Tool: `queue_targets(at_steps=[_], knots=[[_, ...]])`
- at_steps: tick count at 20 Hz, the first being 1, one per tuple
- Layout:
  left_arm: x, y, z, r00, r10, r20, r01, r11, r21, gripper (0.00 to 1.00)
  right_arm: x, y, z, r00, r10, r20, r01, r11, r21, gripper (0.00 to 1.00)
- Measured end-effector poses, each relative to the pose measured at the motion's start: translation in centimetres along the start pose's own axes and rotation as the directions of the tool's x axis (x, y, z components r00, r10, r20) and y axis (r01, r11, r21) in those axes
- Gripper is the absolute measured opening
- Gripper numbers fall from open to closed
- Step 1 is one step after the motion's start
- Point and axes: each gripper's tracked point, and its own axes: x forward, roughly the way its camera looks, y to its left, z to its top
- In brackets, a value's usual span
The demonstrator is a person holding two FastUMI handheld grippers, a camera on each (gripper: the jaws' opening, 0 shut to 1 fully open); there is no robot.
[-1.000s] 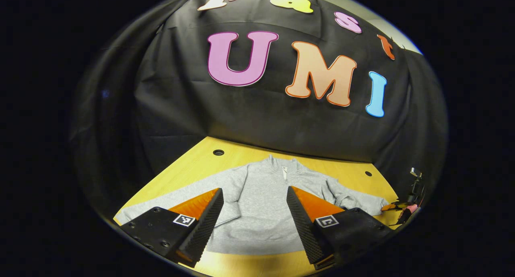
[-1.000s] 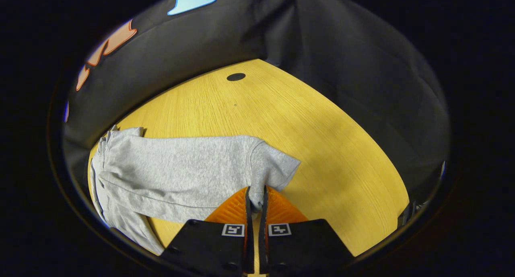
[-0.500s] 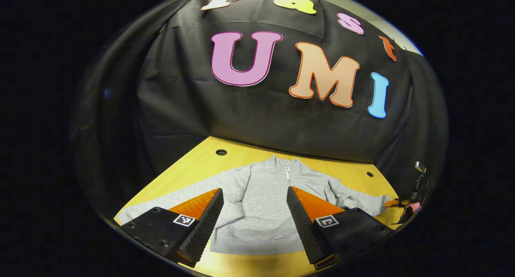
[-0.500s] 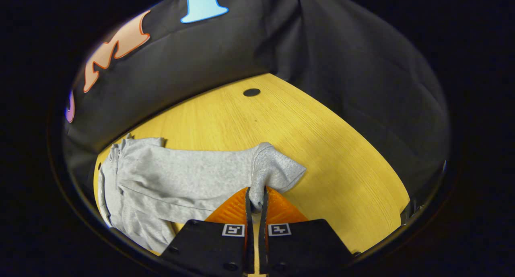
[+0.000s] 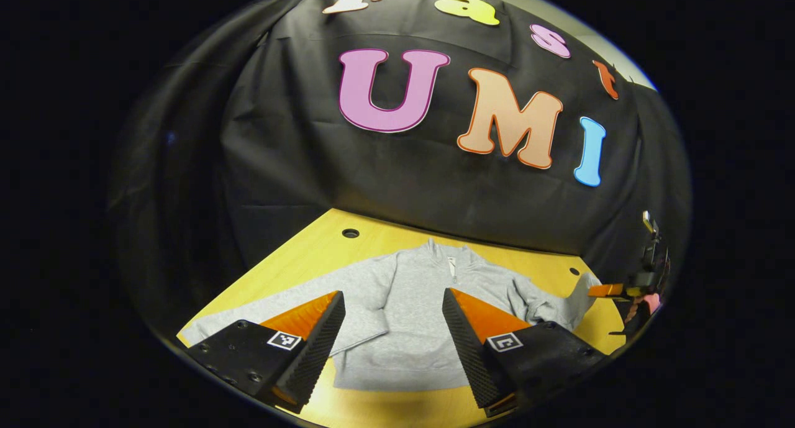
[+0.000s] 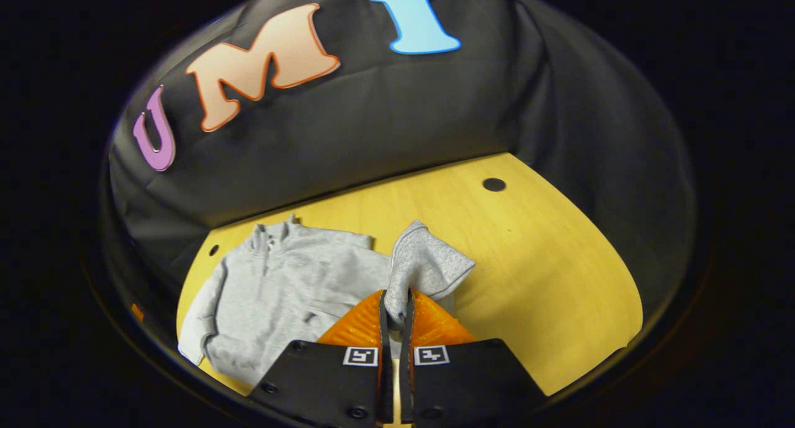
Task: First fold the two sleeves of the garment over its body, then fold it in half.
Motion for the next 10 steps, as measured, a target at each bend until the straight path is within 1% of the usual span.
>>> queue_targets(at_steps=[2,5,10], knots=[[-0.3,0.6,-0.1,1.0,0.003,0.0,-0.003,1.0,-0.015,0.92,0.0,3.4,0.4,0.998,0.057,0.014,-0.057,0.998,-0.012,0.07],[-0.7,2.0,-0.2,1.0,0.028,0.003,-0.027,0.999,-0.024,0.92,-0.2,8.6,0.6,0.99,0.142,0.023,-0.142,0.99,-0.019,0.07],[-1.6,4.3,-1.0,0.998,0.067,-0.007,-0.067,0.998,-0.018,0.92,-0.7,17.1,1.0,0.956,0.29,0.04,-0.287,0.955,-0.072,0.07]])
